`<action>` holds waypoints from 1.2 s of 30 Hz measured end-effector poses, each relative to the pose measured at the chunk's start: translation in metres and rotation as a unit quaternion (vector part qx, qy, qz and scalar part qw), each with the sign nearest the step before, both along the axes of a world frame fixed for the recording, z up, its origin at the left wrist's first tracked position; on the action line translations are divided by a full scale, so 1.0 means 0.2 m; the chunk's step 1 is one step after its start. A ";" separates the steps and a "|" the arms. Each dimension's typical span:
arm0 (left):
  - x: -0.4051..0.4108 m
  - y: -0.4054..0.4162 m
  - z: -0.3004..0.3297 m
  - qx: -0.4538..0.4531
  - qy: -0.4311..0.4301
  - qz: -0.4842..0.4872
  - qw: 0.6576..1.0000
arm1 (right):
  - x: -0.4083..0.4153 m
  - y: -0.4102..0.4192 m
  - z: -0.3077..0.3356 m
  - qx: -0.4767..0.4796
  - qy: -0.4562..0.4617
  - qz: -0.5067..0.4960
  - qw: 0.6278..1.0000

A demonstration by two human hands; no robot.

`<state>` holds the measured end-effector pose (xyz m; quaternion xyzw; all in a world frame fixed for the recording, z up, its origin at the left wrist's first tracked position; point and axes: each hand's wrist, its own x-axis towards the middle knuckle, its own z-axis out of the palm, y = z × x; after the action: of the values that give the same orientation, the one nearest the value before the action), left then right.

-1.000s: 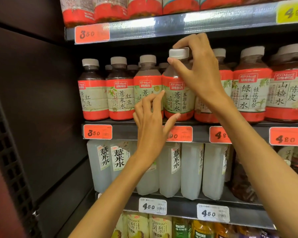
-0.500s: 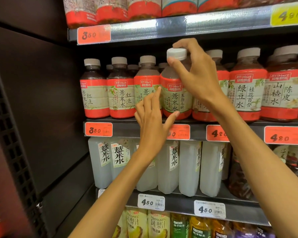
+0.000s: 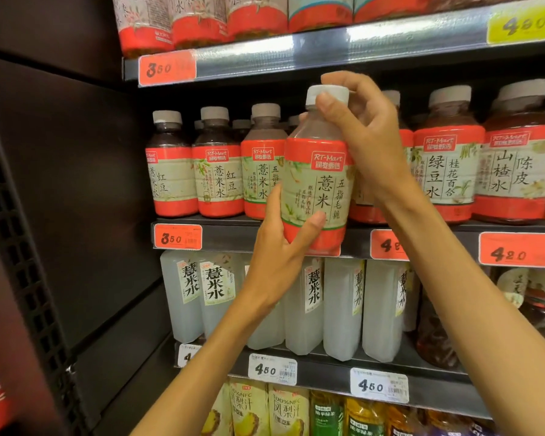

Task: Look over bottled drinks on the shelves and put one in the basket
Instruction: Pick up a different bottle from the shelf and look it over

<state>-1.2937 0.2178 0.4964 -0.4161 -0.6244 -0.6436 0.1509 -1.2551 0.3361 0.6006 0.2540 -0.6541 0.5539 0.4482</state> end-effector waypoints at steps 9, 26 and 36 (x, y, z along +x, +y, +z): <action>0.14 0.01 -0.14 0.078 -0.114 -0.103 0.985 | 0.04 0.07 -0.11 -0.055 -0.147 0.172 0.972; 0.34 -0.09 -0.23 0.079 -0.353 -0.397 0.844 | 0.15 0.02 -0.28 -0.189 -0.243 0.374 0.875; 0.37 -0.20 -0.28 -0.017 -0.284 -0.251 0.925 | 0.24 -0.03 -0.39 -0.177 -0.237 0.153 0.943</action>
<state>-1.2201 0.1770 0.4398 -0.3610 -0.5268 -0.7413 -0.2064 -1.2078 0.3294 0.5235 0.1286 -0.5862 0.7668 0.2275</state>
